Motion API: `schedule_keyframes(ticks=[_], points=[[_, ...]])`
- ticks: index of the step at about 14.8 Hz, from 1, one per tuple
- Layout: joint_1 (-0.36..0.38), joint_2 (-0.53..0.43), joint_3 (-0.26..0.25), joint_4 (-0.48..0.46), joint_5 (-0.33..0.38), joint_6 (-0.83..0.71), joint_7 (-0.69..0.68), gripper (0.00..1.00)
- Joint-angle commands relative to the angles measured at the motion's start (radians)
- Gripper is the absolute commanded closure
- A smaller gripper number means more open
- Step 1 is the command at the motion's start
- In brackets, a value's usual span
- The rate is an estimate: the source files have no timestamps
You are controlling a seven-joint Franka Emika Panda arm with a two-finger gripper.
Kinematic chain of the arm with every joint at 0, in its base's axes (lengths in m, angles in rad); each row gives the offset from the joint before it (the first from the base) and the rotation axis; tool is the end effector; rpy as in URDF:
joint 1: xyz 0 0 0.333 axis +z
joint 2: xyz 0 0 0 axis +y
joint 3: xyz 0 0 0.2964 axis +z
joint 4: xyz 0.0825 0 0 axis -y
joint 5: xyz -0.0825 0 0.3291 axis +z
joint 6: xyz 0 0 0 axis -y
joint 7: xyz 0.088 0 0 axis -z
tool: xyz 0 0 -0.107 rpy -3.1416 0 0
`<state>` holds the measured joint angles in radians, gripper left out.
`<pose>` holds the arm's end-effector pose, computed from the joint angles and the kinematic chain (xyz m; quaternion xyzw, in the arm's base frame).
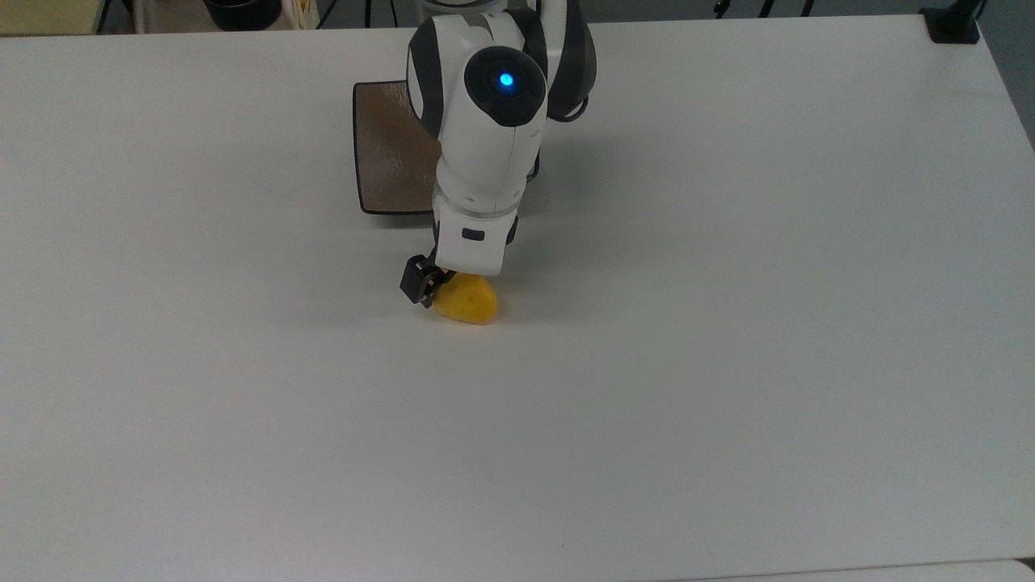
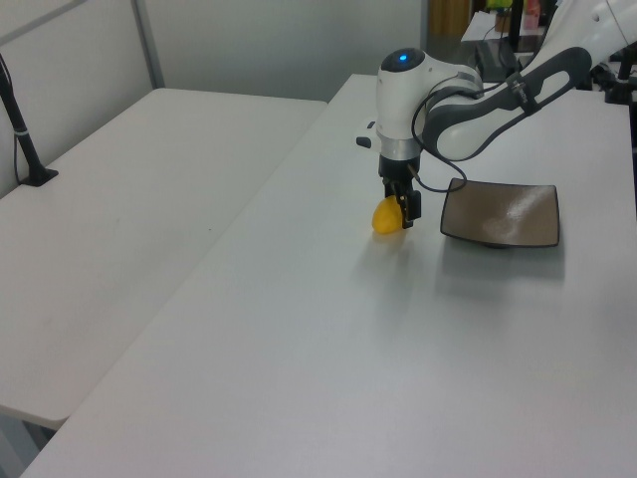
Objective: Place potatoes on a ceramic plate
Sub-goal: 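Lower the gripper around the yellow potato and close on it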
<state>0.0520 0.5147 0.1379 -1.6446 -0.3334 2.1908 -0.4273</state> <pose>0.6224 0.0961 0.3356 0.9183 0.3815 0.0074 0.1051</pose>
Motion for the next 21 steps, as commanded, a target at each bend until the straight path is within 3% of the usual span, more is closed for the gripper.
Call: schedule_keyframes(ticks=[1,2,3,10,14,15,21], points=[[-0.029,0.013,0.028,0.017,-0.026,0.012,0.024,0.36],[-0.03,0.013,0.029,0.017,-0.027,0.012,0.034,0.46],[-0.032,0.013,0.029,0.017,-0.027,0.012,0.035,0.49],[-0.037,0.013,0.031,0.043,-0.024,0.01,0.041,0.48],[-0.037,0.014,0.031,0.043,-0.032,0.01,0.039,0.29],[-0.037,0.018,0.031,0.043,-0.044,0.01,0.041,0.19],[-0.037,0.084,0.061,0.124,-0.035,0.04,0.407,0.18]])
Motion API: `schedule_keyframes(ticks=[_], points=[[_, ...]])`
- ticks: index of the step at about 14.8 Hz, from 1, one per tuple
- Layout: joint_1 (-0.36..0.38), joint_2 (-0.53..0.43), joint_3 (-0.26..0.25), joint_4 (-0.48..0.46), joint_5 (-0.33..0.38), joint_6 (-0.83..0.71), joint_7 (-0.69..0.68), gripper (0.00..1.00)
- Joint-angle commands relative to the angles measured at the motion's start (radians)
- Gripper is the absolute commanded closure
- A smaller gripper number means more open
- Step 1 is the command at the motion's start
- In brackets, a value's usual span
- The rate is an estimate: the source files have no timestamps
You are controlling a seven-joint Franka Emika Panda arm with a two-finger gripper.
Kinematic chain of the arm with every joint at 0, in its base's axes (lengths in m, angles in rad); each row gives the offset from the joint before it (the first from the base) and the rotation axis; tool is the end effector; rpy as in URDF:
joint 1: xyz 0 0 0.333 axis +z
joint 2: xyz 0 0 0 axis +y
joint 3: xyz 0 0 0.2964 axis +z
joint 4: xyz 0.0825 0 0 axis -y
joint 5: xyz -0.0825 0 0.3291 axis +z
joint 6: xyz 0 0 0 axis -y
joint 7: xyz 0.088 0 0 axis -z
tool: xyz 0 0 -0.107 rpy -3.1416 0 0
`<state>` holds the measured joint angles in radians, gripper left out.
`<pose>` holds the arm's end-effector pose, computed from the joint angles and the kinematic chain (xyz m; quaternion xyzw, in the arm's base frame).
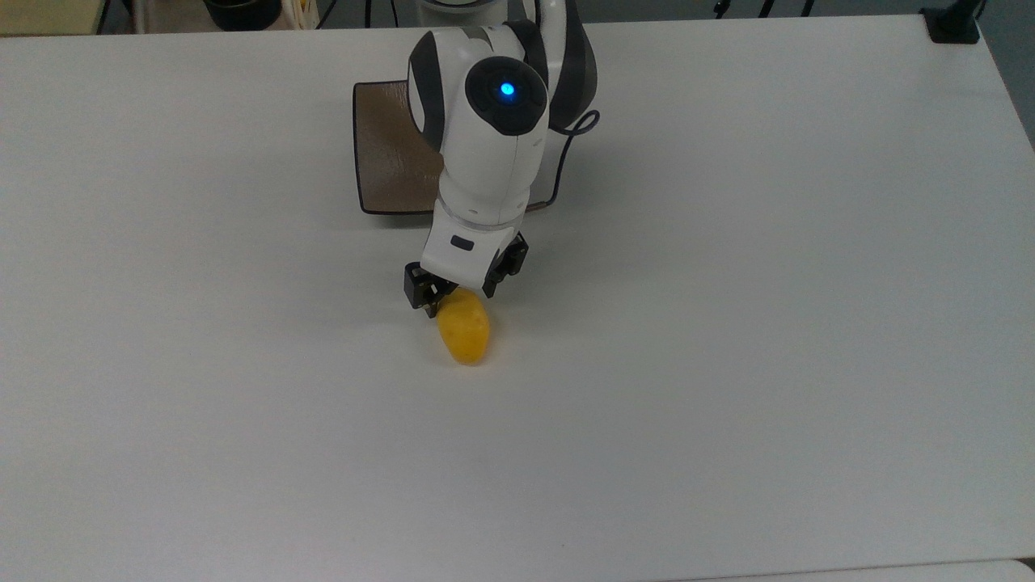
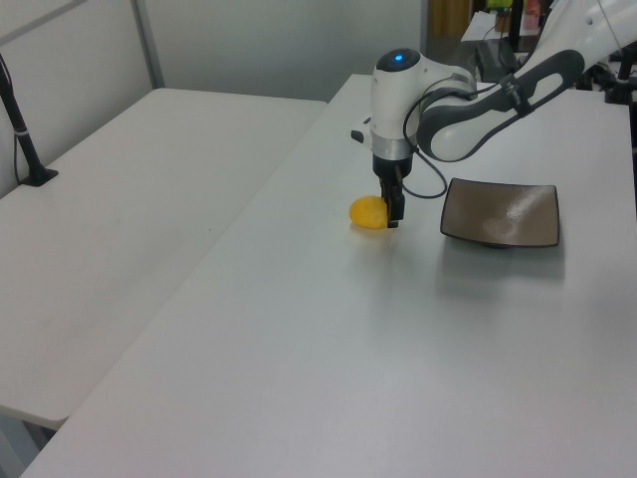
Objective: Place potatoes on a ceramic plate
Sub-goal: 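Lower the gripper around the yellow potato and close on it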
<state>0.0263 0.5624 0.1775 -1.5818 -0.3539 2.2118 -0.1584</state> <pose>0.6372 0.1020 0.3349 0.9592 0.2618 0.0423 0.0980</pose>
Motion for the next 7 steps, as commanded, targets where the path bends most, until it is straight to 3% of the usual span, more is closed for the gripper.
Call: schedule_keyframes(ticks=[1,2,3,4,5,7], points=[[-0.011,0.037,0.023,0.068,-0.011,0.02,0.155,0.18],[-0.011,0.037,0.022,0.068,-0.011,0.022,0.163,0.18],[-0.012,0.039,0.022,0.068,-0.013,0.022,0.161,0.33],[-0.012,0.039,0.022,0.068,-0.013,0.022,0.16,0.63],[-0.016,0.039,0.022,0.068,-0.013,0.022,0.16,0.74],[-0.019,0.039,0.023,0.066,-0.013,0.022,0.154,0.78]])
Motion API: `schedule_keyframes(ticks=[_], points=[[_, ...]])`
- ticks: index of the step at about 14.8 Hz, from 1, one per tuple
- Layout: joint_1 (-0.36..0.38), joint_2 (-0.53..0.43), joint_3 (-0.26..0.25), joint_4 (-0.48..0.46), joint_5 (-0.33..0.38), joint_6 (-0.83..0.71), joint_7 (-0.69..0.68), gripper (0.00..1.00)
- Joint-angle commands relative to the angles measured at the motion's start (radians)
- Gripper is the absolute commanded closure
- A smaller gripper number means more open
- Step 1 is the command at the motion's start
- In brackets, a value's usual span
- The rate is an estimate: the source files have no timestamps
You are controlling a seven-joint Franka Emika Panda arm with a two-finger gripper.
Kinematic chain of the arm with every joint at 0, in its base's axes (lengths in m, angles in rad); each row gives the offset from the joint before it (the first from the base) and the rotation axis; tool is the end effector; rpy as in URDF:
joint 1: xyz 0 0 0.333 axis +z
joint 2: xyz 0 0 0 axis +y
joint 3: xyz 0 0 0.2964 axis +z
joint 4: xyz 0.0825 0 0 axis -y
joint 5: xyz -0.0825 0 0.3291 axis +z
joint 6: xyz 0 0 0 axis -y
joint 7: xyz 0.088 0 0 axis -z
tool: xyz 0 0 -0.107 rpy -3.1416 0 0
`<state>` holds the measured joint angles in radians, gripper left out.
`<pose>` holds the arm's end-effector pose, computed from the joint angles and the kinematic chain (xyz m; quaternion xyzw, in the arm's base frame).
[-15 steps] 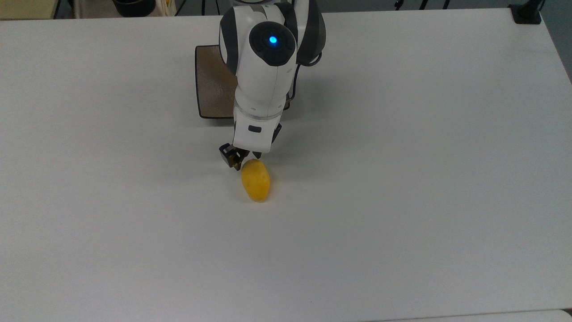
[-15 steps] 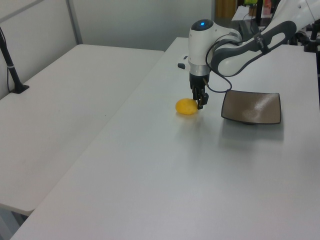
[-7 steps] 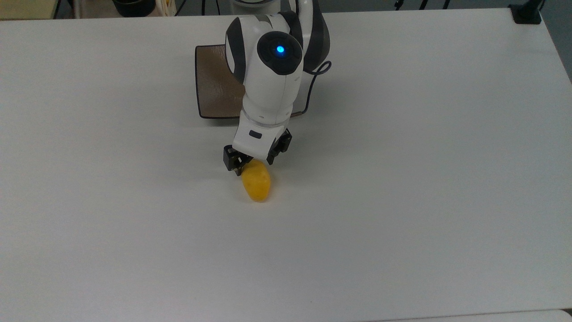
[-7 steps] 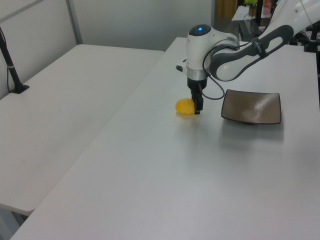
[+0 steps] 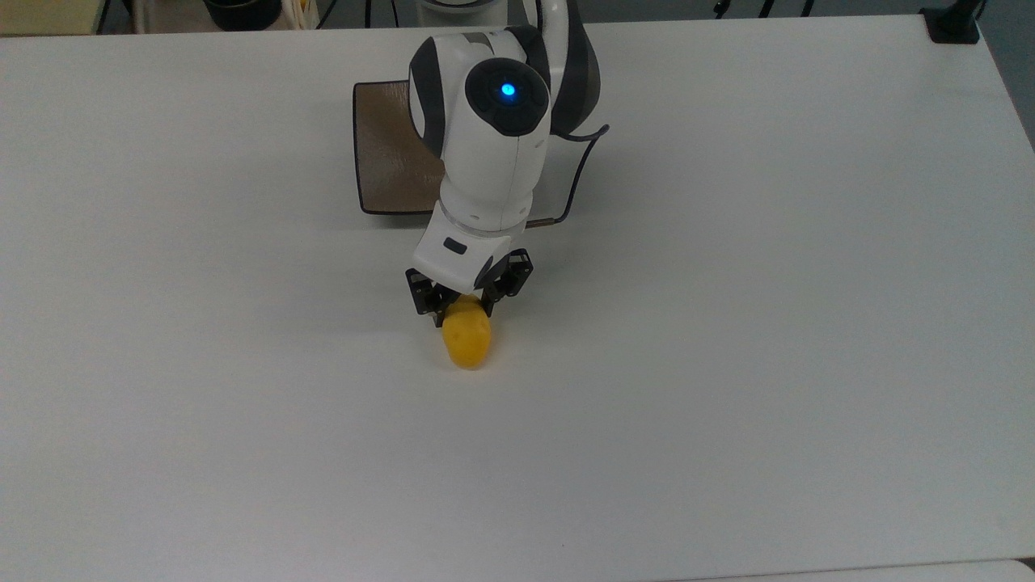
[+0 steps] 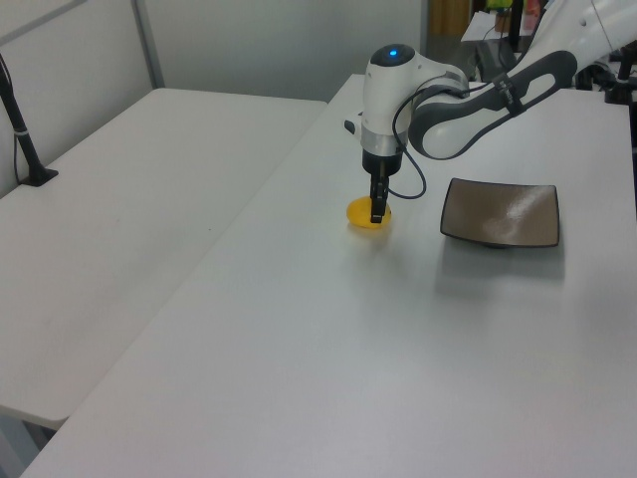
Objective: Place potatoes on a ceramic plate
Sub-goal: 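Lower the gripper around the yellow potato and close on it, then lift the held potato and carry it over the brown plate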
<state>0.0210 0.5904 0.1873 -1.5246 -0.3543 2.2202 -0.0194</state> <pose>0.6494 0.1039 0.3422 0.9749 0.1920 0.0681 0.0899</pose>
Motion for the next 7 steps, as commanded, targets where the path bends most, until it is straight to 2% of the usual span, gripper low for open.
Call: schedule_keyframes(ticks=[1,5,7], points=[[-0.013,0.011,0.014,0.011,-0.012,0.013,0.016,0.78],[-0.05,-0.024,0.049,0.007,-0.008,-0.002,0.018,0.75],[-0.05,-0.079,0.052,-0.011,0.02,-0.029,0.019,0.75]])
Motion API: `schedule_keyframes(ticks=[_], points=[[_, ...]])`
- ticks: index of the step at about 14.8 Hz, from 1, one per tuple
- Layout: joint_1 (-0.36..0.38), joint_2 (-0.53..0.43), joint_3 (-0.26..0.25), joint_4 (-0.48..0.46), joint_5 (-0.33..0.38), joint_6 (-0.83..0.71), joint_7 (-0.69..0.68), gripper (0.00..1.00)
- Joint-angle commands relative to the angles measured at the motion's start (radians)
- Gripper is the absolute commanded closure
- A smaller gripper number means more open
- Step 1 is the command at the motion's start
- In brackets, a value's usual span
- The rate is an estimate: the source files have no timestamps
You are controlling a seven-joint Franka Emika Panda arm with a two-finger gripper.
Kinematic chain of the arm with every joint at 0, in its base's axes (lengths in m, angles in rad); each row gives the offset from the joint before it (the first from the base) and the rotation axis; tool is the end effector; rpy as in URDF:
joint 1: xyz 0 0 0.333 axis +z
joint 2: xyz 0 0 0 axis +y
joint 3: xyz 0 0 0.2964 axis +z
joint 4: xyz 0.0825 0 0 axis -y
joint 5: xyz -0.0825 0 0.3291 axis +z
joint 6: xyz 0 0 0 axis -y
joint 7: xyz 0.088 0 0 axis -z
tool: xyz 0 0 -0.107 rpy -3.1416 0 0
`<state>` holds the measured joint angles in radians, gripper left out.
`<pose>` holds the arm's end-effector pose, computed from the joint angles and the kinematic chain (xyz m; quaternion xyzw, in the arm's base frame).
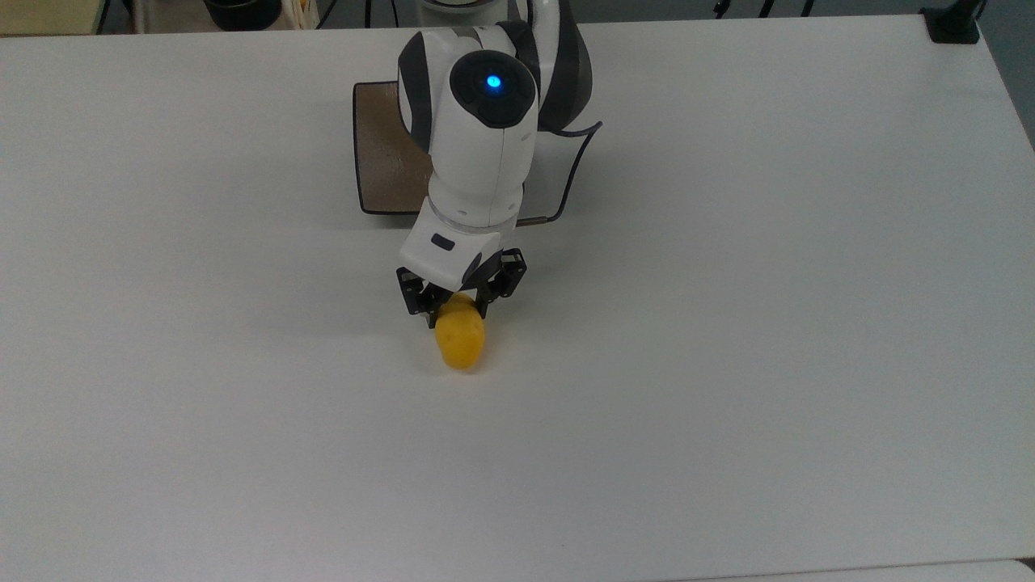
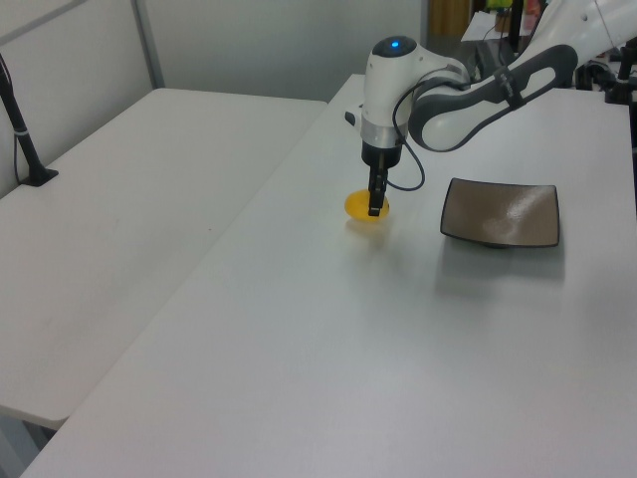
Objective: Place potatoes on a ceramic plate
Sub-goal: 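Lift the held potato and carry it over the brown plate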
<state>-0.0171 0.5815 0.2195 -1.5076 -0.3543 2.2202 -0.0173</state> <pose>0.6536 0.0960 0.3570 0.9763 0.1827 0.0820 0.0826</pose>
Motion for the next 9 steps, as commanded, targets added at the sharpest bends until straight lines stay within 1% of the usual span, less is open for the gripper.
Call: schedule_keyframes(ticks=[1,3,4,6,7,9], points=[[-0.012,-0.101,0.021,-0.037,0.04,-0.075,0.008,0.75],[-0.021,-0.179,0.026,-0.083,0.087,-0.129,-0.05,0.75],[-0.024,-0.237,0.026,-0.123,0.139,-0.149,-0.1,0.75],[-0.024,-0.32,0.026,-0.183,0.194,-0.222,-0.185,0.75],[-0.024,-0.35,0.026,-0.203,0.207,-0.255,-0.214,0.75],[-0.02,-0.411,0.026,-0.291,0.224,-0.29,-0.274,0.72]])
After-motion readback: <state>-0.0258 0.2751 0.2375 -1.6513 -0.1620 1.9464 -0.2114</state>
